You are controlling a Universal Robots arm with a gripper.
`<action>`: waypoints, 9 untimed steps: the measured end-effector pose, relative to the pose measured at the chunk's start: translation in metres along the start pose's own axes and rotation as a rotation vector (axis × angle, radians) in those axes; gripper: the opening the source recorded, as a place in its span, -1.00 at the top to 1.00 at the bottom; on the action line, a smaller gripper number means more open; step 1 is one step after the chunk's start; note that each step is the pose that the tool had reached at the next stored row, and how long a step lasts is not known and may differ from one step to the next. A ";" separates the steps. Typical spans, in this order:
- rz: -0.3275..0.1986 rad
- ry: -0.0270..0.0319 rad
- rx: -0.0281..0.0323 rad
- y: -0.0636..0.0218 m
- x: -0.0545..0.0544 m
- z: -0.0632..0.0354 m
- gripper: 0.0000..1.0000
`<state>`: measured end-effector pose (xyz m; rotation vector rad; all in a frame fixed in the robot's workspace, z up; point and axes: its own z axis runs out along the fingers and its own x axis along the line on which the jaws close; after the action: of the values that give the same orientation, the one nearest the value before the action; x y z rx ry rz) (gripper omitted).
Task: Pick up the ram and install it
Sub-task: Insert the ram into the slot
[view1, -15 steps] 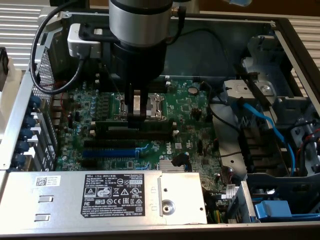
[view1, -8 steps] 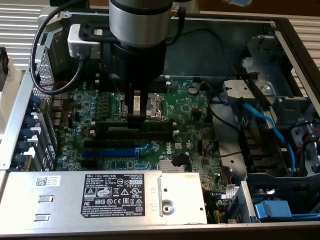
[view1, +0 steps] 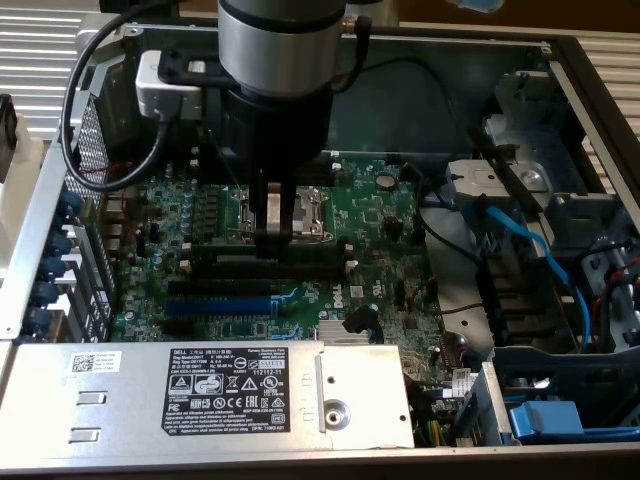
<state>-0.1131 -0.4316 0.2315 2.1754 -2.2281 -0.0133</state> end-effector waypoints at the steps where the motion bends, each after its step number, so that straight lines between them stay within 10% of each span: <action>1: 0.000 0.0003 0.0000 0.0000 0.000 0.0003 0.75; 9: 0.000 0.0041 0.0001 0.0000 -0.001 0.0021 0.75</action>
<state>-0.1131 -0.4310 0.2294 2.1734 -2.2261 -0.0087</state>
